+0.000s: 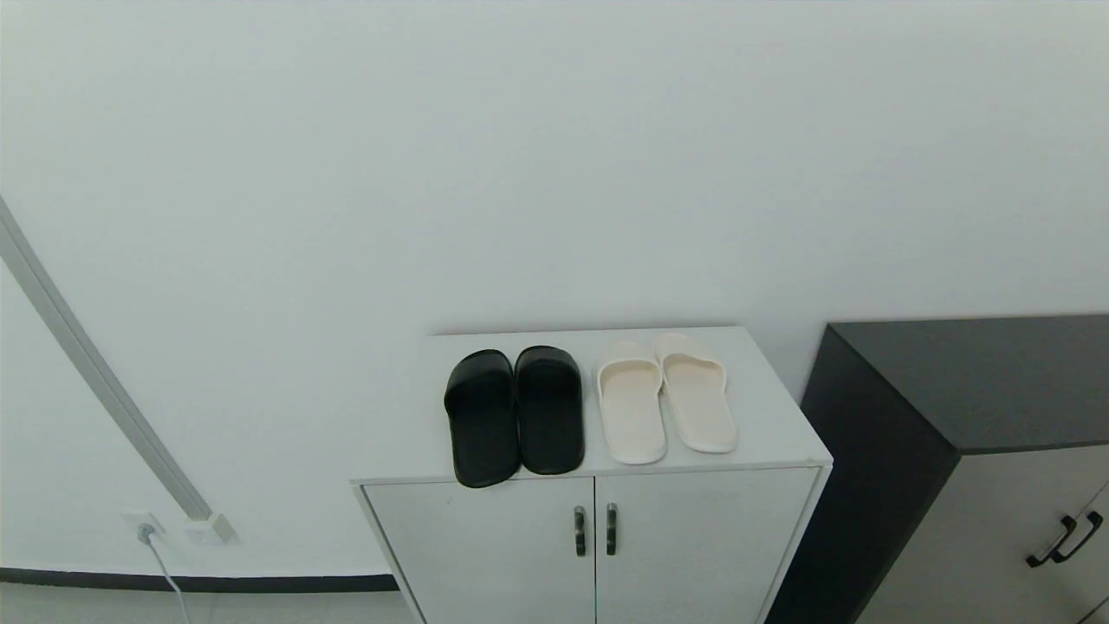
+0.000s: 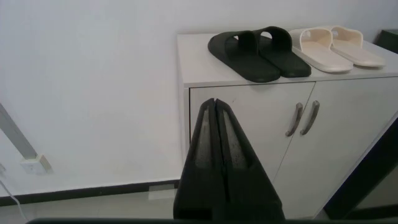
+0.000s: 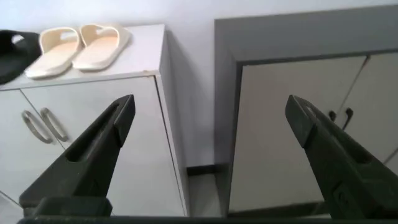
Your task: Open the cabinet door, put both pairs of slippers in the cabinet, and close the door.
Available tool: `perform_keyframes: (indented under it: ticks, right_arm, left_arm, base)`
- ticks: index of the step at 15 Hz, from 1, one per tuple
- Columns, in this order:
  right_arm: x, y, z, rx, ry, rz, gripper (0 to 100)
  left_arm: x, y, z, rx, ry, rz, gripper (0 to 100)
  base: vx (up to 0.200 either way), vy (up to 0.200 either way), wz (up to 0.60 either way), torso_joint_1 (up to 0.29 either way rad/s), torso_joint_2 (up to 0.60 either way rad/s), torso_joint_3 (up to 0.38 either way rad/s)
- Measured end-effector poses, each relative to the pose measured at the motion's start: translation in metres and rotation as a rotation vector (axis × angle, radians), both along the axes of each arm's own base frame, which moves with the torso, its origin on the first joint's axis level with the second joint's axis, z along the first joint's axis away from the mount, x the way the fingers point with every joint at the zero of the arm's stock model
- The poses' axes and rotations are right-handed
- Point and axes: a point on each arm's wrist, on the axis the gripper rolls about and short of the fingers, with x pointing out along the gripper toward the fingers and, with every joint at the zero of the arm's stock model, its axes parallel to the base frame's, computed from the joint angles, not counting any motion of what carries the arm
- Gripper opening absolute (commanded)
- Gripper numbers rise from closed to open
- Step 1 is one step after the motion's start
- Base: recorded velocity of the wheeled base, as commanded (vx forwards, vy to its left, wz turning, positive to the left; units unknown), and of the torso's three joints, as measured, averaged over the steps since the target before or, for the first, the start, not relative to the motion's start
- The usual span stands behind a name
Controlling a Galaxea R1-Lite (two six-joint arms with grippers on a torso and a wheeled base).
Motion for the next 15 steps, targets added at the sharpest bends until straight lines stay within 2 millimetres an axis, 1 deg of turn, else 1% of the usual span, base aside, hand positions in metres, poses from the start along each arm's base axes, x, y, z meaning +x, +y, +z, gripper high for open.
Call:
perform_keyframes:
  ticks: [1, 3, 4, 5, 6, 7, 8, 9, 10, 12, 13, 15]
  right_arm:
    - [-0.001, 0.0, 0.007, 0.011, -0.023, 0.004, 100]
    - [-0.008, 0.0, 0.038, 0.085, -0.083, 0.021, 100]
    - [-0.007, 0.0, 0.05, 0.098, -0.058, 0.029, 100]
    - [-0.004, 0.0, 0.054, 0.093, -0.02, 0.035, 100]
    - [0.001, 0.0, 0.05, 0.082, 0.039, 0.039, 100]
    - [0.006, 0.0, 0.039, 0.072, 0.107, 0.052, 100]
    - [0.009, 0.0, 0.034, 0.068, 0.144, 0.071, 100]
    - [0.012, 0.001, 0.034, 0.067, 0.173, 0.087, 100]
    - [0.017, 0.001, 0.041, 0.066, 0.188, 0.098, 100]
    - [0.033, 0.002, 0.061, 0.065, 0.202, 0.129, 100]
    - [0.047, 0.004, 0.07, 0.065, 0.216, 0.155, 100]
    - [0.077, 0.009, 0.082, 0.074, 0.245, 0.207, 100]
  left_arm:
    - [0.0, 0.0, 0.0, -0.001, 0.0, 0.0, 0]
    - [0.0, 0.0, 0.0, -0.001, 0.0, 0.0, 0]
    - [0.0, 0.0, 0.0, -0.002, 0.0, 0.0, 0]
    - [0.0, 0.0, 0.0, -0.002, 0.0, 0.0, 0]
    - [0.0, 0.0, 0.0, -0.002, 0.0, 0.0, 0]
    - [0.0, 0.0, 0.0, -0.002, 0.001, 0.0, 0]
    - [0.0, 0.0, 0.0, -0.002, 0.001, 0.0, 0]
    - [0.0, 0.0, 0.0, -0.001, 0.0, 0.0, 0]
    - [0.0, 0.0, 0.0, 0.002, 0.0, 0.0, 0]
    - [0.0, 0.0, 0.0, 0.004, 0.0, 0.001, 0]
    - [0.0, 0.0, 0.0, 0.003, 0.0, 0.001, 0]
    - [0.0, 0.0, 0.0, 0.005, 0.0, 0.0, 0]
  base:
    - [0.0, 0.0, 0.0, 0.0, 0.0, 0.0]
    - [0.0, 0.0, 0.0, 0.0, 0.0, 0.0]
    - [0.0, 0.0, 0.0, 0.0, 0.0, 0.0]
    - [0.0, 0.0, 0.0, 0.0, 0.0, 0.0]
    - [0.0, 0.0, 0.0, 0.0, 0.0, 0.0]
    - [0.0, 0.0, 0.0, 0.0, 0.0, 0.0]
    - [0.0, 0.0, 0.0, 0.0, 0.0, 0.0]
    - [0.0, 0.0, 0.0, 0.0, 0.0, 0.0]
    - [0.0, 0.0, 0.0, 0.0, 0.0, 0.0]
    - [0.0, 0.0, 0.0, 0.0, 0.0, 0.0]
    - [0.0, 0.0, 0.0, 0.0, 0.0, 0.0]
    - [0.0, 0.0, 0.0, 0.0, 0.0, 0.0]
